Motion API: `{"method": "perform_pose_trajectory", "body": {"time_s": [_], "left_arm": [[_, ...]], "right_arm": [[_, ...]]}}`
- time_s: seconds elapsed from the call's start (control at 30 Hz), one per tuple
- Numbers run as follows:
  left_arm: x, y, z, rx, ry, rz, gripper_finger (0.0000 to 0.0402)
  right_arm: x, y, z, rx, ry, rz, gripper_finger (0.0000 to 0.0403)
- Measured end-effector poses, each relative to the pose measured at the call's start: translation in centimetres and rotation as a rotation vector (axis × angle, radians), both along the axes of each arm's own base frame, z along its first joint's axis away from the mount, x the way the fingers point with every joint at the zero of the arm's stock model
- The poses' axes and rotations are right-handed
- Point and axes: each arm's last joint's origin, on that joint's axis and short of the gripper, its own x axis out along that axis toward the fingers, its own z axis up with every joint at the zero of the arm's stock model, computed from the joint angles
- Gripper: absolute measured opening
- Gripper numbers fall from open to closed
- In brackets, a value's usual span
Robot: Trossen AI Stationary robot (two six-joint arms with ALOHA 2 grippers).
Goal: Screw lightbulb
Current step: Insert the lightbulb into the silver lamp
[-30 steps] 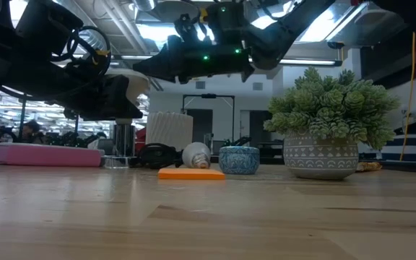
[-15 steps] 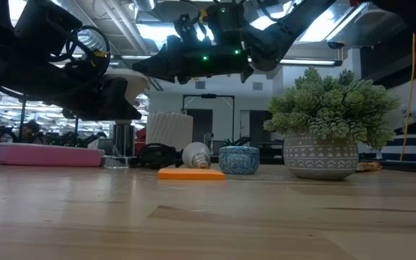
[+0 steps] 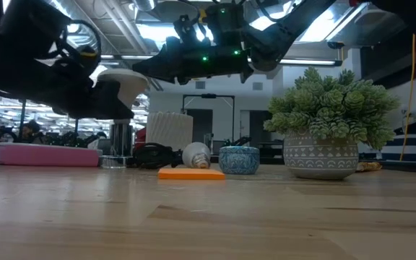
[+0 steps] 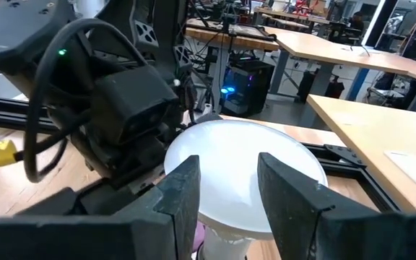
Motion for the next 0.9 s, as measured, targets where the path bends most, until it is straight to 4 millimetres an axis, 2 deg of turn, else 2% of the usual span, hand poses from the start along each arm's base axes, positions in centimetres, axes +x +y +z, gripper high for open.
{"method": "perform_pose_trajectory", "body": {"time_s": [0.43, 0.63, 0.9], "left_arm": [[-1.0, -2.8, 0.2, -0.008, -0.09, -0.06, 0.0237], [-1.5, -4.3, 0.3, -0.097, -0.197, -0.125, 0.0237], [-2.1, -6.5, 1.5, -0.223, -0.366, -0.223, 0.0234]], "right_arm": [[0.0, 0.0, 0.0, 0.0, 0.0, 0.003, 0.0143], [0.0, 0.0, 0.0, 0.0, 0.0, 0.003, 0.0143], [0.0, 0.0, 0.0, 0.0, 0.0, 0.003, 0.0143]]}}
